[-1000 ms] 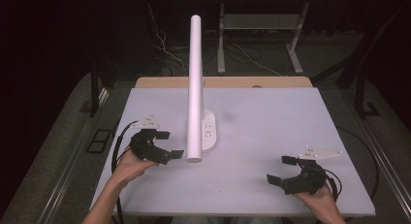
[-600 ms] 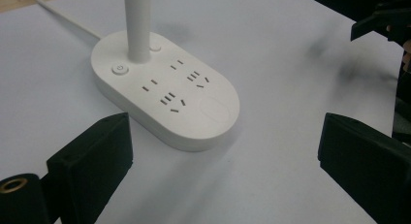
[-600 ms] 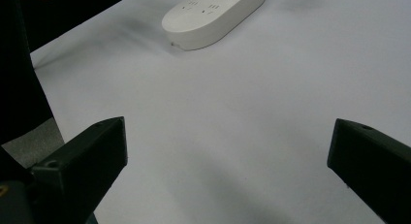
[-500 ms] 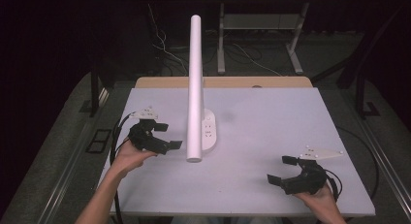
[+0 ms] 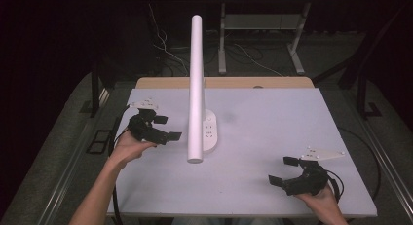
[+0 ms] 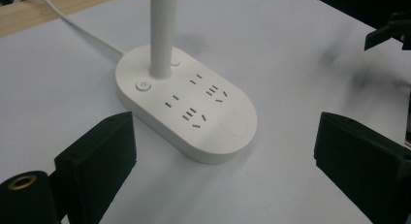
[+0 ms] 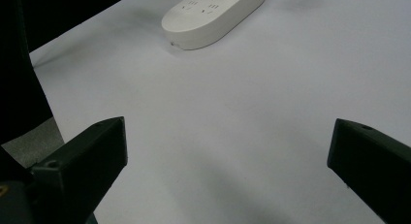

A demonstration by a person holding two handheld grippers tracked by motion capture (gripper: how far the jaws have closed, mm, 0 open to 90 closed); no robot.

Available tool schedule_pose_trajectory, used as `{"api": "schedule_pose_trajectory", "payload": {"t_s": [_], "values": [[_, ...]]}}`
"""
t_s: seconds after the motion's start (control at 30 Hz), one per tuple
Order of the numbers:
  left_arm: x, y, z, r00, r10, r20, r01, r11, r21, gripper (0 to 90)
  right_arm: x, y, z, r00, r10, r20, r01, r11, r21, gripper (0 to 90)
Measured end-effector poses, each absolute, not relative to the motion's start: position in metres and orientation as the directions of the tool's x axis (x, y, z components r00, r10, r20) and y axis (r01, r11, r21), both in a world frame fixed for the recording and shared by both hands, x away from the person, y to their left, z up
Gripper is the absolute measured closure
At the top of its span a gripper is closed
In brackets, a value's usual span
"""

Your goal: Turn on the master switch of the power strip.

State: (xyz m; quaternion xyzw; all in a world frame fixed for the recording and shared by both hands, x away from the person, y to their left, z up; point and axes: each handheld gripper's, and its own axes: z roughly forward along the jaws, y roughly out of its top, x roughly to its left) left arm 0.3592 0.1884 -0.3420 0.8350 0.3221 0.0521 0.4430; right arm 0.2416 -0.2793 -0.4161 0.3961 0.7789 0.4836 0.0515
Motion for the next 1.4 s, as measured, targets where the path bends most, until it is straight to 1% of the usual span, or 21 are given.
{"api": "schedule_pose_trajectory", "payload": {"t_s": [0.13, 0.43, 0.47, 0.53, 0.57, 0.6, 0.63, 0.67, 0.7, 0.8, 0.83, 0.87, 0.9, 0.93, 1.13, 1.2, 1.27, 1.3, 1.33, 1.37, 1.4], "values": [[0.368, 0.19, -0.341, 0.788, 0.587, -0.188, 0.494, -0.42, 0.761, 11.6, 0.241, -0.279, -0.416, -0.681, 0.667, 0.303, 0.568, 0.219, 0.793, 0.2], [0.387, 0.189, -0.344, 0.769, 0.607, -0.2, 0.525, -0.422, 0.739, 16.3, 0.242, -0.28, -0.417, -0.678, 0.669, 0.303, 0.57, 0.218, 0.792, 0.3], [0.39, 0.189, -0.344, 0.767, 0.61, -0.199, 0.528, -0.425, 0.735, 18.6, 0.242, -0.28, -0.417, -0.678, 0.67, 0.303, 0.569, 0.217, 0.793, 0.3], [0.393, 0.188, -0.344, 0.767, 0.61, -0.197, 0.528, -0.428, 0.733, 19.9, 0.242, -0.28, -0.417, -0.677, 0.67, 0.303, 0.57, 0.217, 0.793, 0.3], [0.395, 0.187, -0.345, 0.768, 0.61, -0.193, 0.527, -0.431, 0.733, 23.8, 0.242, -0.28, -0.417, -0.676, 0.671, 0.304, 0.573, 0.219, 0.79, 0.3], [0.397, 0.187, -0.345, 0.771, 0.61, -0.185, 0.522, -0.437, 0.732, 23.8, 0.242, -0.28, -0.417, -0.676, 0.671, 0.304, 0.573, 0.219, 0.79, 0.3], [0.398, 0.186, -0.345, 0.767, 0.613, -0.189, 0.528, -0.436, 0.729, 27.6, 0.242, -0.28, -0.417, -0.676, 0.671, 0.304, 0.573, 0.22, 0.789, 0.2], [0.399, 0.185, -0.346, 0.768, 0.614, -0.185, 0.528, -0.441, 0.726, 27.6, 0.242, -0.28, -0.417, -0.676, 0.671, 0.304, 0.573, 0.22, 0.789, 0.2], [0.401, 0.184, -0.346, 0.768, 0.613, -0.184, 0.53, -0.447, 0.721, 29.8, 0.242, -0.28, -0.417, -0.678, 0.671, 0.301, 0.57, 0.222, 0.791, 0.3], [0.405, 0.183, -0.348, 0.764, 0.616, -0.191, 0.536, -0.442, 0.72, 37.2, 0.242, -0.28, -0.418, -0.679, 0.671, 0.299, 0.569, 0.223, 0.791, 0.3], [0.407, 0.183, -0.348, 0.762, 0.619, -0.19, 0.537, -0.442, 0.718, 40.9, 0.242, -0.28, -0.418, -0.677, 0.671, 0.302, 0.571, 0.221, 0.791, 0.3], [0.408, 0.183, -0.349, 0.761, 0.621, -0.19, 0.538, -0.44, 0.719, 40.9, 0.242, -0.28, -0.418, -0.677, 0.671, 0.302, 0.571, 0.221, 0.791, 0.3], [0.41, 0.183, -0.349, 0.757, 0.624, -0.195, 0.544, -0.434, 0.718, 44.6, 0.242, -0.28, -0.418, -0.675, 0.673, 0.304, 0.574, 0.22, 0.789, 0.3], [0.411, 0.183, -0.35, 0.754, 0.626, -0.199, 0.545, -0.428, 0.721, 44.6, 0.242, -0.28, -0.418, -0.675, 0.673, 0.304, 0.574, 0.22, 0.789, 0.3], [0.419, 0.183, -0.351, 0.736, 0.644, -0.208, 0.561, -0.409, 0.72, 56.4, 0.243, -0.279, -0.419, -0.673, 0.676, 0.301, 0.579, 0.227, 0.783, 0.2], [0.422, 0.183, -0.352, 0.723, 0.656, -0.216, 0.567, -0.386, 0.728, 61.4, 0.243, -0.278, -0.419, -0.675, 0.675, 0.298, 0.576, 0.229, 0.785, 0.3], [0.424, 0.183, -0.354, 0.714, 0.666, -0.215, 0.571, -0.376, 0.73, 70.9, 0.243, -0.279, -0.419, -0.674, 0.675, 0.298, 0.576, 0.229, 0.785, 0.3], [0.425, 0.182, -0.355, 0.71, 0.673, -0.209, 0.572, -0.377, 0.728, 70.9, 0.243, -0.279, -0.419, -0.674, 0.675, 0.298, 0.576, 0.229, 0.785, 0.3], [0.426, 0.181, -0.356, 0.705, 0.678, -0.21, 0.576, -0.374, 0.727, 74.1, 0.243, -0.279, -0.419, -0.675, 0.675, 0.298, 0.576, 0.229, 0.785, 0.3], [0.427, 0.18, -0.358, 0.701, 0.678, -0.22, 0.582, -0.367, 0.726, 80.6, 0.243, -0.279, -0.419, -0.674, 0.676, 0.298, 0.576, 0.229, 0.784, 0.3], [0.429, 0.179, -0.359, 0.703, 0.677, -0.216, 0.579, -0.369, 0.727, 80.6, 0.243, -0.279, -0.419, -0.674, 0.676, 0.298, 0.576, 0.229, 0.784, 0.3]]}}
